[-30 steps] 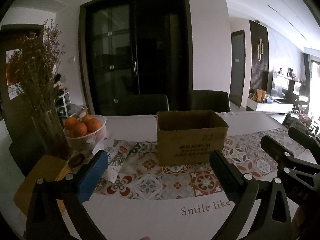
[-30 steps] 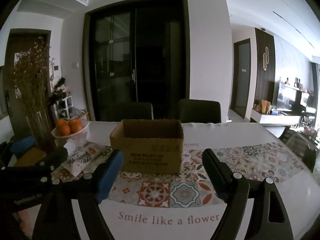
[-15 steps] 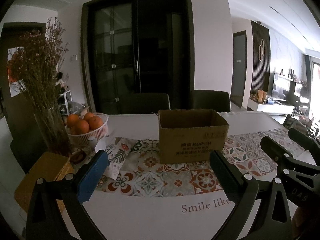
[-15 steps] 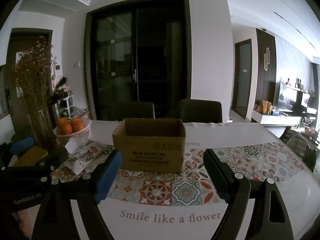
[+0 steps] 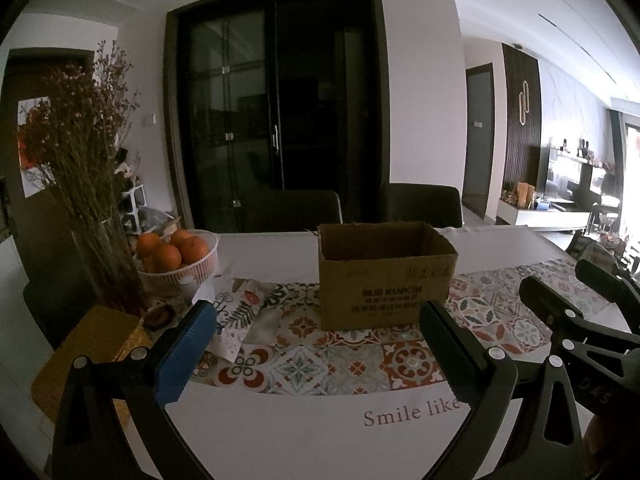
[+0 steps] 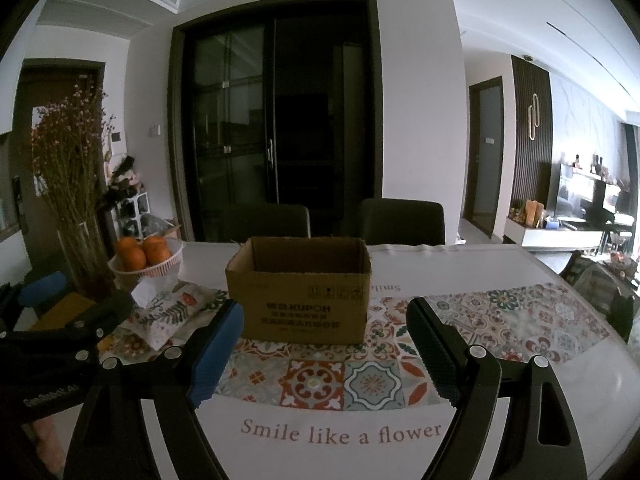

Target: Organize rigid objects

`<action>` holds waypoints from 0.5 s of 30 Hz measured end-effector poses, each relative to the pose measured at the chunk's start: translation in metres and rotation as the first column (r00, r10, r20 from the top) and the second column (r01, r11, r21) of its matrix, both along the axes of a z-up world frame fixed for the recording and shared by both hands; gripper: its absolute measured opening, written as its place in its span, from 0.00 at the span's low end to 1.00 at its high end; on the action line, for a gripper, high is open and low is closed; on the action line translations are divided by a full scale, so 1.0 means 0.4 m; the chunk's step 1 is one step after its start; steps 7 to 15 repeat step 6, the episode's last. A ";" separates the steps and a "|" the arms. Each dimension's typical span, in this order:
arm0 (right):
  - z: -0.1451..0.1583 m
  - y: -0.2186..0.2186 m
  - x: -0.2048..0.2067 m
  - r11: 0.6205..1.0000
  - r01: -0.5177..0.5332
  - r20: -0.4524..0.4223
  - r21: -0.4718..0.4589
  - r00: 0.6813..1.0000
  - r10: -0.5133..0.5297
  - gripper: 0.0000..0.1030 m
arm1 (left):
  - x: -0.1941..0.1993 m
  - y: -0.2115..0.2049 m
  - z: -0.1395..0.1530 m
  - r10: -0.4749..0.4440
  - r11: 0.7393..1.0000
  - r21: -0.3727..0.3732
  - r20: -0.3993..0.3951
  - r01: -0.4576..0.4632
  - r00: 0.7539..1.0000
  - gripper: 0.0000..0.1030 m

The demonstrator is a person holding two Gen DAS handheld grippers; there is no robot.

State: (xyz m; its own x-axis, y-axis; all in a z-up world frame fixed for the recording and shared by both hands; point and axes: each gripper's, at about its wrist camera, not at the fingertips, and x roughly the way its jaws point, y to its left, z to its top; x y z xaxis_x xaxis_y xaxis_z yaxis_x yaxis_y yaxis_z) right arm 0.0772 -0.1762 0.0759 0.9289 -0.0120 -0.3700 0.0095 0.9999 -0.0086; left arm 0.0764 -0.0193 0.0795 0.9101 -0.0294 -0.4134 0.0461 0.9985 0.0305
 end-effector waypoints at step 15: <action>0.000 -0.002 -0.001 1.000 0.004 0.000 -0.001 1.000 -0.004 0.82 | 0.001 0.000 0.001 -0.004 1.000 0.000 -0.001 0.004 1.000 1.00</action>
